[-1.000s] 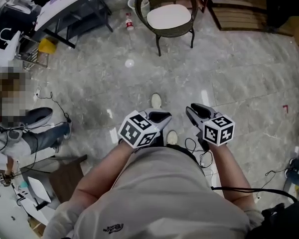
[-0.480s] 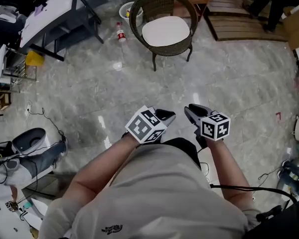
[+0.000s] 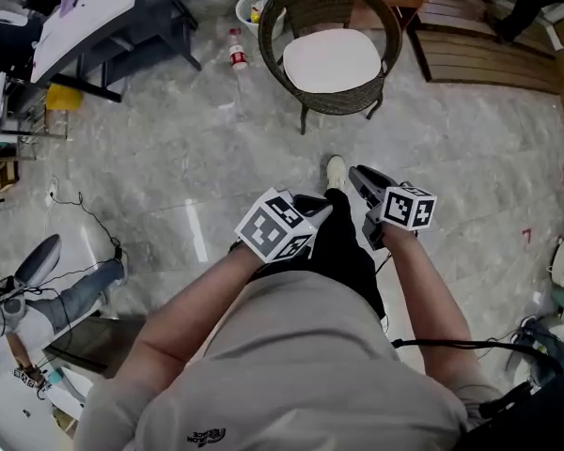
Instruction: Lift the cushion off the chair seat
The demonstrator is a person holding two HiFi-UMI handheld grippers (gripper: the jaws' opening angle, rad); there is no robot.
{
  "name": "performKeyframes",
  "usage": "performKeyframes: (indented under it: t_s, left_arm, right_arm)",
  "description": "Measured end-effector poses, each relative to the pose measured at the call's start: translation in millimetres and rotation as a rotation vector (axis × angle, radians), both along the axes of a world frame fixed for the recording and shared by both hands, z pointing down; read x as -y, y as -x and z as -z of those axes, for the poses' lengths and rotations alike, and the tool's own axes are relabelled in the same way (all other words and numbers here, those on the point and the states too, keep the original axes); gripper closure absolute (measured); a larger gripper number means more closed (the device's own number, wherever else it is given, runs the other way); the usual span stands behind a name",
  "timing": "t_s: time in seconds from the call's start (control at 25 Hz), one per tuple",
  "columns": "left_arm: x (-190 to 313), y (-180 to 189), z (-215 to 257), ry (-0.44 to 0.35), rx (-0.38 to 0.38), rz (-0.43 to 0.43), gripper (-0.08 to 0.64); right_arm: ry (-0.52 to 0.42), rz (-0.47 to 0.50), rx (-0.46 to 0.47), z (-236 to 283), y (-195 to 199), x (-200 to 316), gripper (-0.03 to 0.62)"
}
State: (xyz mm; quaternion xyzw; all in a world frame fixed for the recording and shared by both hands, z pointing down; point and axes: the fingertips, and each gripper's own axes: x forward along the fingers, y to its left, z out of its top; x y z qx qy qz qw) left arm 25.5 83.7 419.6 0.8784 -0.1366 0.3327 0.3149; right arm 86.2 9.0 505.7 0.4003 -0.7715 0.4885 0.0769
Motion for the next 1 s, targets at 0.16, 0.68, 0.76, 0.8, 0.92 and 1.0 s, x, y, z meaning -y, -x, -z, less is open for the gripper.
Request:
performKeyframes:
  t_s: [0.16, 0.68, 0.76, 0.8, 0.92, 1.0]
  left_arm:
    - [45, 3, -13, 0.027, 0.003, 0.050, 0.552]
    - [206, -42, -72, 0.131, -0.001, 0.167, 0.552]
    - [225, -52, -86, 0.146, 0.002, 0.161, 0.551]
    - [233, -55, -93, 0.151, 0.005, 0.159, 0.551]
    - [257, -63, -112, 0.156, 0.012, 0.146, 0.552]
    - [271, -67, -126, 0.155, 0.020, 0.134, 0.552]
  right_arm:
    - [0.047, -0.044, 0.048, -40, -5, 59, 0.483]
    - [0.261, -0.257, 0.306, -182, -53, 245, 0.471]
    - [0.288, -0.284, 0.332, -207, -57, 263, 0.457]
    - [0.301, -0.294, 0.343, -220, -57, 270, 0.447]
    - [0.334, -0.327, 0.369, -256, -58, 288, 0.422]
    - [0.347, -0.353, 0.374, -280, -60, 299, 0.413]
